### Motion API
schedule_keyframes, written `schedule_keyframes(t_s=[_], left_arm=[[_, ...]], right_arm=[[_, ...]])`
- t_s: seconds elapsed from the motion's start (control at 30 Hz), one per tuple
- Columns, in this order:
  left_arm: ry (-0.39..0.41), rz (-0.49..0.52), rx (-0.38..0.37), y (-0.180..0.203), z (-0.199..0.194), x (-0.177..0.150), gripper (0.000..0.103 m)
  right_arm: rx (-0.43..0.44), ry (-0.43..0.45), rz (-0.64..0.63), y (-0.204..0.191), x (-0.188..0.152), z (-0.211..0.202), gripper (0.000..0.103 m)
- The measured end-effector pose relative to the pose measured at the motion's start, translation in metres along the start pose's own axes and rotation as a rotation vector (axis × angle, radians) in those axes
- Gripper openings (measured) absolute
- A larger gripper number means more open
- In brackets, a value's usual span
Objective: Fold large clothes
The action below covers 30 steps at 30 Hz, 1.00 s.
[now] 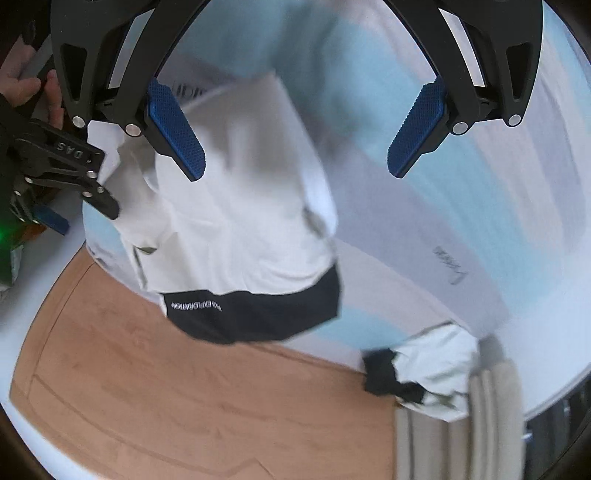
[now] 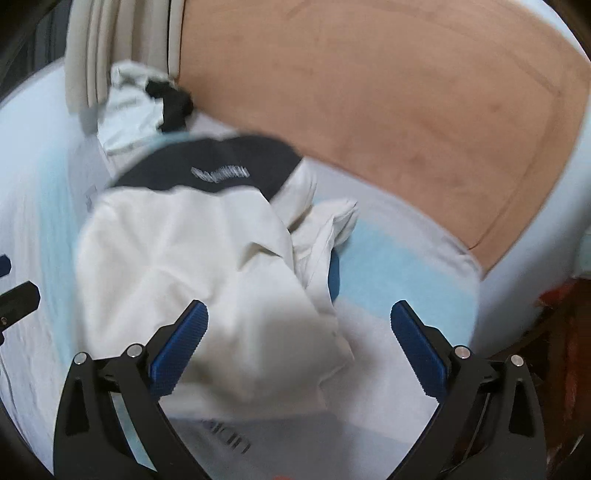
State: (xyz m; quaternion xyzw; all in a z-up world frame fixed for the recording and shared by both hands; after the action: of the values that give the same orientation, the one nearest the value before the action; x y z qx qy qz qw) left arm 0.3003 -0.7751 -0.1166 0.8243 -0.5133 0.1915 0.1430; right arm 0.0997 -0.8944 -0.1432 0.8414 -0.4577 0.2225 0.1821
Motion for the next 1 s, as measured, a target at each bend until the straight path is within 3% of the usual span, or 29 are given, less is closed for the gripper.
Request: schedule_keyframes(t_s=[0.23,0.43,0.53,0.63,0.8,1.0], left_arm=[[0.056,-0.081,0.053,-0.023,-0.101,-0.087,0.097],[0.069,-0.183,0.077,-0.033,-0.187,-0.189,0.097],[0.067,-0.199,0.134,-0.029,-0.223,-0.238,0.097],[0.057,-0.235,0.146,-0.024,-0.253,-0.278,0.097],[0.069,-0.238,0.138,-0.005,-0.282,-0.322,0.097],[0.143,-0.199,0.152,0.022,-0.279,-0.351,0.097]], right_arm=[[0.059,0.105,-0.087,-0.048,-0.044,-0.107,0.095],[0.055,0.115,-0.116,-0.069,-0.123,-0.193,0.096],[0.028,0.134,-0.103,-0.067,-0.167,-0.24,0.096],[0.039,0.135,-0.081,-0.06,-0.203,-0.283,0.096],[0.05,0.165,-0.064,-0.047,-0.247,-0.332,0.095],[0.023,0.202,-0.069,-0.038,-0.281,-0.33,0.095]])
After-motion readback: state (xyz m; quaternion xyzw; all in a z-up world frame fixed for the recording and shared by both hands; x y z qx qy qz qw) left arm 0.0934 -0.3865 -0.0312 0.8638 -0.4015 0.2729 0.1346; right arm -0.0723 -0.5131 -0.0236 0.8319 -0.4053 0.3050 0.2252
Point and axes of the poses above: each gripper's, at about its wrist camera, not at the fingertips, and z roughly the way its jaws point, y to its right, x to its top, the point moved 2 cm from there along z, roughly the way its jaws point, and after that the axes turned 11 degrees about -y, right-handed, at the moved point
